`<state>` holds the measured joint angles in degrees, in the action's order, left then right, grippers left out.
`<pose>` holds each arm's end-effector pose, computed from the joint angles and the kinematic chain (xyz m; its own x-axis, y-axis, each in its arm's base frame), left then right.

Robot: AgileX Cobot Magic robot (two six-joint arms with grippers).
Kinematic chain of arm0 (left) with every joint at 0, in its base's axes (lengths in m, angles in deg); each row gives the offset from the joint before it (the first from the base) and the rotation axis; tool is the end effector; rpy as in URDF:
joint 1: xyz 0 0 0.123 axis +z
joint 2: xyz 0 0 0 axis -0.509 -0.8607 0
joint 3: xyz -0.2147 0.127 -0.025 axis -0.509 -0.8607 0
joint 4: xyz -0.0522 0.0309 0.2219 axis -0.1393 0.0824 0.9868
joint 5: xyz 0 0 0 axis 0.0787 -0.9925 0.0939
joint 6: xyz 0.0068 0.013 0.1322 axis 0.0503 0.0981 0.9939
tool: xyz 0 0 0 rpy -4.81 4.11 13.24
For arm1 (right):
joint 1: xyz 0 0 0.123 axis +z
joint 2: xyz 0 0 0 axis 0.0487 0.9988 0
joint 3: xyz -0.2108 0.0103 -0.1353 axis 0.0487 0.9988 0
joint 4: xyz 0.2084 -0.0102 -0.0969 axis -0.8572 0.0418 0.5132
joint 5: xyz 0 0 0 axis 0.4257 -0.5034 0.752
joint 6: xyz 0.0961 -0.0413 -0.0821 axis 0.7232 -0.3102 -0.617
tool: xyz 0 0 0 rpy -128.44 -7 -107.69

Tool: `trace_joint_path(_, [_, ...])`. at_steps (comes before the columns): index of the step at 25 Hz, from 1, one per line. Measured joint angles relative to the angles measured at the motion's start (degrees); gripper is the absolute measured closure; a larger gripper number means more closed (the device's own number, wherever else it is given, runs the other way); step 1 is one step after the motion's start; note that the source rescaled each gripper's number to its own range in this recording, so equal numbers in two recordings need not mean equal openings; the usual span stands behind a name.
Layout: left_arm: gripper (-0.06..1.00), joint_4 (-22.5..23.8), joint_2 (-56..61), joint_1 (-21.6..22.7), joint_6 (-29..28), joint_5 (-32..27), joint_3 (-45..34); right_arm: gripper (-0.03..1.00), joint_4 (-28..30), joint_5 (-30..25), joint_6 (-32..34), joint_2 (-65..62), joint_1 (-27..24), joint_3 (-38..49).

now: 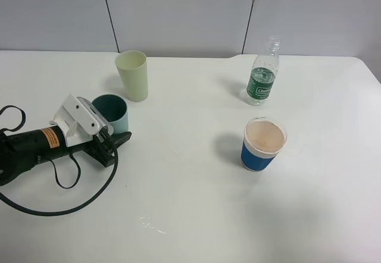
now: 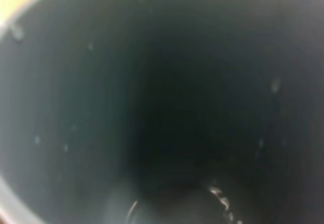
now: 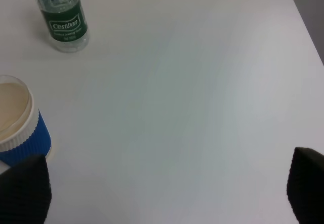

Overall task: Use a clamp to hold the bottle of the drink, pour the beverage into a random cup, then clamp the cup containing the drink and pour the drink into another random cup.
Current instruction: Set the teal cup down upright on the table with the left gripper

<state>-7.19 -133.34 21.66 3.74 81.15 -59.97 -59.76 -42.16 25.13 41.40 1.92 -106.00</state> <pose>0.2552 -0.1002 0.0390 -0.1916 0.3855 -0.9026 0.6628 0.7291 0.1707 0.0479 -0.0036 0.2482 -0.4500 -0.0216 -0.8928 0.0217 0.9991 -0.0351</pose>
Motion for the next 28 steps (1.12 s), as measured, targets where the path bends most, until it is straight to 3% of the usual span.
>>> trace_joint_path(28, [0.92, 1.1, -0.5, 0.0, 4.2, 1.0, 0.0, 0.12, 0.0, 0.0, 0.0, 0.0, 0.0, 0.0])
